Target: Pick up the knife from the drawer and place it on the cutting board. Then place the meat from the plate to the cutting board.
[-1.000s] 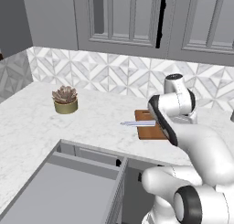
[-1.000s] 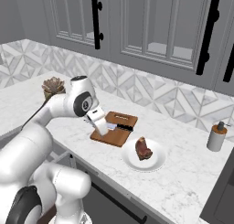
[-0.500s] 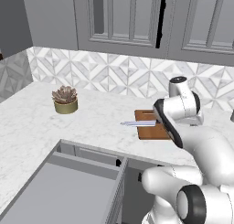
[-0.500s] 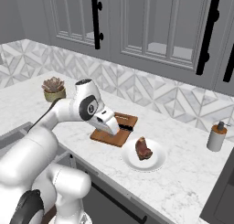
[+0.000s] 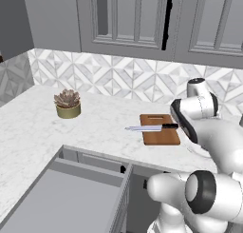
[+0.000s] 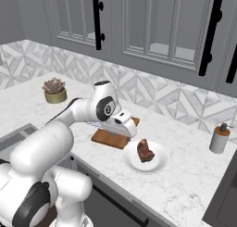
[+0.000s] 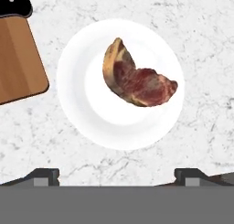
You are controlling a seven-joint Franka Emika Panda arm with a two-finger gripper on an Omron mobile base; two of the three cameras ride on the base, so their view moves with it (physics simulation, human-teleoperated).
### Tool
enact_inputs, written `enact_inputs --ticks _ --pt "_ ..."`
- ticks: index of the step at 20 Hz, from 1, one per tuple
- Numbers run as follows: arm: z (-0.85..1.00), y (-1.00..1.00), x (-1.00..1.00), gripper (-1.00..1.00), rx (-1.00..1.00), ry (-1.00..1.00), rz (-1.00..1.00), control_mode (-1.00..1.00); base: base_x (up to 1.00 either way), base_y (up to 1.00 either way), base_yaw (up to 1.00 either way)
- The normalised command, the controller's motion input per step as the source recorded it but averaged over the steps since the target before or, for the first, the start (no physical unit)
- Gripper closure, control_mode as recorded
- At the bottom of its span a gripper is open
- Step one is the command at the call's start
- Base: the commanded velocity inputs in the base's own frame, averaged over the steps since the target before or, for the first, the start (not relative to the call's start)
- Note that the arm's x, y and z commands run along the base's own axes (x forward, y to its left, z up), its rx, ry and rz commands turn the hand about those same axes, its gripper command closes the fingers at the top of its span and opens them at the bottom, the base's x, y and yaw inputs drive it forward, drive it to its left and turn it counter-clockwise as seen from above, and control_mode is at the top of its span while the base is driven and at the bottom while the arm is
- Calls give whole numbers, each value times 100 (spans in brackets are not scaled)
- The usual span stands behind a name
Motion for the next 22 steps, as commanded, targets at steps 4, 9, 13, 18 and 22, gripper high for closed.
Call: enact_inputs --ticks 4,9,13,18,22 --pt "-13 -34 3 -100 0 4 0 -100 0 0 0" --pt "-33 -24 14 -100 0 0 1 -100 0 0 0" --pt "-24 -34 23 -100 0 1 0 -100 0 0 0" --pt "-21 -11 32 -100 0 1 0 -100 0 0 0" --pt "-13 0 30 -100 0 0 0 -100 0 0 0"
